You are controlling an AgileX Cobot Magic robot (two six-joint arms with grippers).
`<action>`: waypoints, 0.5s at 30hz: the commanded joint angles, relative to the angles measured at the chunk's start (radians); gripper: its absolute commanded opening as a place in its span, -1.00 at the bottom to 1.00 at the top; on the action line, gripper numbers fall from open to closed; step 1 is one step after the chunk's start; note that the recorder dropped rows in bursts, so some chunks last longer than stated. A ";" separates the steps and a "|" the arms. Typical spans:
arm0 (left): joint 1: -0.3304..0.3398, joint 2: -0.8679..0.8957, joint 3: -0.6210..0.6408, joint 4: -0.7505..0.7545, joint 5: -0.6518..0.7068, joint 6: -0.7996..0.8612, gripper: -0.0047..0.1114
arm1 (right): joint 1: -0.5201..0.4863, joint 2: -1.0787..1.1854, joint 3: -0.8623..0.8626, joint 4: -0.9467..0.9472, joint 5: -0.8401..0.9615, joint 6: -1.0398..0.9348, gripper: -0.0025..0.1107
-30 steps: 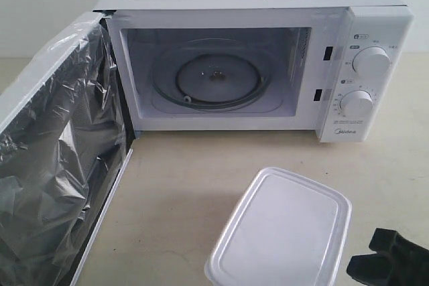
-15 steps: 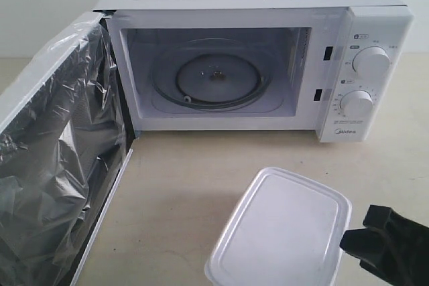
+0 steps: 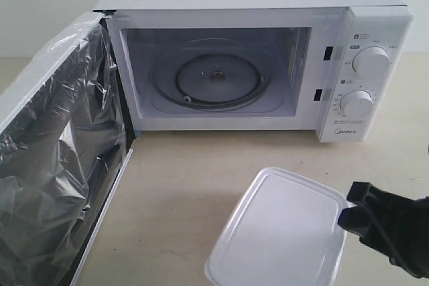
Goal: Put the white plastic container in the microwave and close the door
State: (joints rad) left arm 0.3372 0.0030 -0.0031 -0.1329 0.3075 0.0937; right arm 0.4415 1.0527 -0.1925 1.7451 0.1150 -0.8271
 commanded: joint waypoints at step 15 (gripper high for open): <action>0.003 -0.003 0.003 -0.005 0.000 0.005 -0.84 | -0.004 0.189 -0.094 -0.001 -0.060 -0.085 -0.34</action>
State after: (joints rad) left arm 0.3372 0.0030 -0.0031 -0.1329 0.3075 0.0937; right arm 0.4415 1.2243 -0.2495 1.7493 0.0530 -0.8729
